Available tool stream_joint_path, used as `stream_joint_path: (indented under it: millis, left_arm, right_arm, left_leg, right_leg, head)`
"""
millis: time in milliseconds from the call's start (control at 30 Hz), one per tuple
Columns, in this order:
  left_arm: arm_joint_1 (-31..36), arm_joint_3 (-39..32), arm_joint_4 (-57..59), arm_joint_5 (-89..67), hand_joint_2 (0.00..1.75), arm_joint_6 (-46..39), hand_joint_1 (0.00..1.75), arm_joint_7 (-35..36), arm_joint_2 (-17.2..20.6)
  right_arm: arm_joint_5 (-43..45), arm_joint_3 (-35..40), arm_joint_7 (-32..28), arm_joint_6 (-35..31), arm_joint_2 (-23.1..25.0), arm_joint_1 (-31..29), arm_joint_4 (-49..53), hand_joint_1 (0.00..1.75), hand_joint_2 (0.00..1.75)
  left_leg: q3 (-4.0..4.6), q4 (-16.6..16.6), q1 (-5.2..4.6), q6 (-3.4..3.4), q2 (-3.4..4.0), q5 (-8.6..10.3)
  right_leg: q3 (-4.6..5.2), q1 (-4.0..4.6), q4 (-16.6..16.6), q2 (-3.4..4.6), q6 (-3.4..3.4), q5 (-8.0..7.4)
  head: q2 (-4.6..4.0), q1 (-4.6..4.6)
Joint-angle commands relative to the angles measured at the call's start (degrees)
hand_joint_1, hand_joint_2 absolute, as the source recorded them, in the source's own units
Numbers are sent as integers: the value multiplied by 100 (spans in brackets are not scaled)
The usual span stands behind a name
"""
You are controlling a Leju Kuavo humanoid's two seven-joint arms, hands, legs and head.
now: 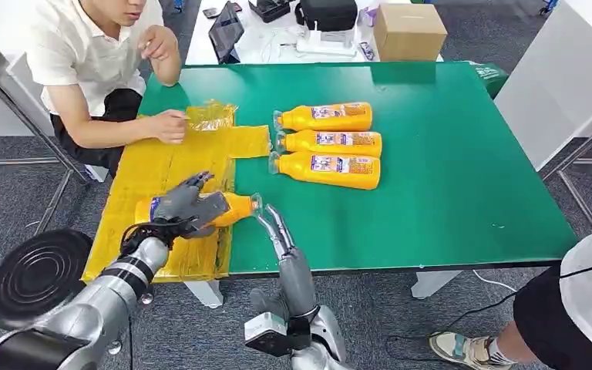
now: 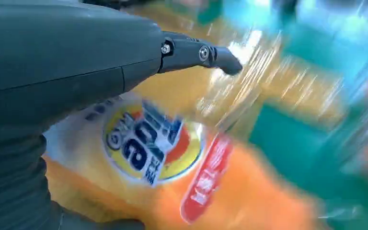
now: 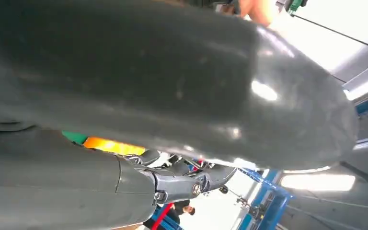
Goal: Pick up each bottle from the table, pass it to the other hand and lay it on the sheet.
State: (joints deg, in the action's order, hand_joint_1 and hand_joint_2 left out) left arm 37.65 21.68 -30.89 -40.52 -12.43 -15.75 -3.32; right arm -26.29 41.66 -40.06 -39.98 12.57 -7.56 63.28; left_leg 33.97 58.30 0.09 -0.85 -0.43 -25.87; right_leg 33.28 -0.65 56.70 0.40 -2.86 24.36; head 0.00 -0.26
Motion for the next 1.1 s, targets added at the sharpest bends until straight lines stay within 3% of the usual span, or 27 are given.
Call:
stream_joint_path:
  millis: [33,133,167,200,267,333,400,633,900,967,1100]
  left_arm:
    - [-1780,-331,-3122,1072,175,148,0,46,87]
    - [-1999,-210,-3420,1167,175,106,0,-17,139]
    - [-2168,-179,-3677,1257,175,-29,0,-89,157]
    - [-2653,-473,-4249,2217,175,166,0,-440,4]
    - [-3441,-462,-5216,2736,175,210,0,-474,64]
    - [-3796,-486,-5694,3359,175,325,0,-443,119]
    - [-3934,-538,-5814,4261,175,956,0,-149,237]
    - [-4115,-779,-5856,4774,175,1160,0,-148,215]
    - [-4298,-604,-6108,4467,175,1075,0,-267,218]
    - [-4284,-469,-6105,4325,175,1089,0,-291,220]
    - [-4278,-450,-6086,4321,175,1092,0,-291,221]
  right_arm:
    - [-274,-316,6,-2,-163,216,-19,0,0]
    - [-423,-407,6,-2,-160,266,65,0,0]
    - [-1039,-812,6,-2,-30,454,285,0,0]
    - [-2441,-2415,6,-2,529,960,1144,0,175]
    - [-2222,-2886,6,-2,261,901,1521,0,175]
    - [-2328,-3350,6,-2,174,901,1816,0,175]
    - [-2534,-3714,6,-2,143,881,1796,0,175]
    - [-3287,-4328,6,-2,240,865,1958,0,175]
    - [-4461,-5528,18,-2,260,186,312,0,175]
    - [-4884,-5581,642,-2,-75,-154,-293,0,175]
    - [-4969,-5563,732,-2,-154,-217,-398,0,175]
  left_leg:
    - [-28,-16,-2,2,10,-9]
    - [-19,-9,0,6,14,-12]
    - [-9,-5,0,6,9,-11]
    - [1,-4,0,6,7,-8]
    - [6,-2,-6,5,13,-11]
    - [-10,-7,-6,4,24,-17]
    - [5,-2,-3,3,15,-15]
    - [6,-3,-3,6,-2,-12]
    - [-1,-8,4,3,3,-10]
    - [-3,-9,3,2,2,-8]
    - [0,-8,1,2,-7,-7]
  right_leg:
    - [-26,0,-16,4,6,7]
    - [-14,1,-10,8,9,7]
    - [-6,2,-8,4,9,7]
    - [5,1,-6,5,7,5]
    - [14,-5,1,9,7,9]
    - [0,-4,-6,18,9,10]
    - [10,-1,-4,12,6,7]
    - [6,-1,-6,-7,13,11]
    - [-3,6,-17,0,8,3]
    - [-6,4,-20,-2,6,2]
    - [-6,2,-16,-8,7,4]
  head:
    - [0,2]
    - [0,2]
    - [0,2]
    - [0,2]
    - [0,0]
    - [0,2]
    - [0,-2]
    - [0,2]
    - [0,0]
    - [0,2]
    - [0,0]
